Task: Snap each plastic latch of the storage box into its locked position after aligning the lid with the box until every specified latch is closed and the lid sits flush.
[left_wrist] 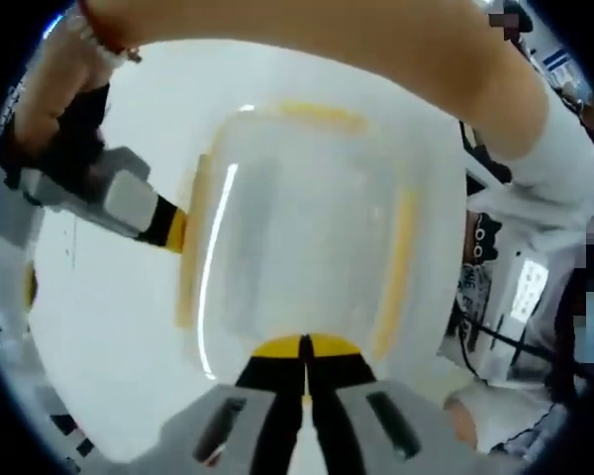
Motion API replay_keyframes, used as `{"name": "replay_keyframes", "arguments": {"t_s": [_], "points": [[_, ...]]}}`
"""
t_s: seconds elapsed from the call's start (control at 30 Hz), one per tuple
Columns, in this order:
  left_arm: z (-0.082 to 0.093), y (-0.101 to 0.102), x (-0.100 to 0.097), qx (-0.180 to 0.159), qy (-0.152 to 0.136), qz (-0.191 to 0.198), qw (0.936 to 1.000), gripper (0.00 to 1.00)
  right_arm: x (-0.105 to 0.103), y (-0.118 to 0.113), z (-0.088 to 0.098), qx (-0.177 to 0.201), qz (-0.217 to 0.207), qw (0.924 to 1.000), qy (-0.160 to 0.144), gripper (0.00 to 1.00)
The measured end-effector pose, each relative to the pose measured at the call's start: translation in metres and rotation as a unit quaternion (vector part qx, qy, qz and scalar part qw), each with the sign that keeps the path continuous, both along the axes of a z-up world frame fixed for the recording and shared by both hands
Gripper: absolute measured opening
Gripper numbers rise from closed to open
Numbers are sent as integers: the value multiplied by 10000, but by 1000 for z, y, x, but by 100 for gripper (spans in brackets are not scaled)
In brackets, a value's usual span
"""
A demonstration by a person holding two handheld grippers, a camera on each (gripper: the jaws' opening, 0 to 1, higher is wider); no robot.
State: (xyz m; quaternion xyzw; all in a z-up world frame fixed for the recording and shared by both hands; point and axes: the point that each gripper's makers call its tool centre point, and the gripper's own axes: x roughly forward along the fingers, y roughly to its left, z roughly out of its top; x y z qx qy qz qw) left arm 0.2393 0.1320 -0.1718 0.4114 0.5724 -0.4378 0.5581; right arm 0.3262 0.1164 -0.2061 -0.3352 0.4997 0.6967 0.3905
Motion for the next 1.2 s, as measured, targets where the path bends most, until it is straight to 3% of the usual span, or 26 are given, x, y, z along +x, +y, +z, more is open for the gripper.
{"name": "replay_keyframes", "arguments": {"t_s": [0.23,0.7,1.2], "points": [[1,-3,4,-40,25,3,10000,0,-1,-4,0,108,-13,9998,144,0],[0,-4,10,-103,57,-35,9999,0,1,-4,-7,-22,-54,9992,398,0],[0,-7,12,-89,91,6,9999,0,-1,-5,-15,-19,-100,9987,495,0]]}}
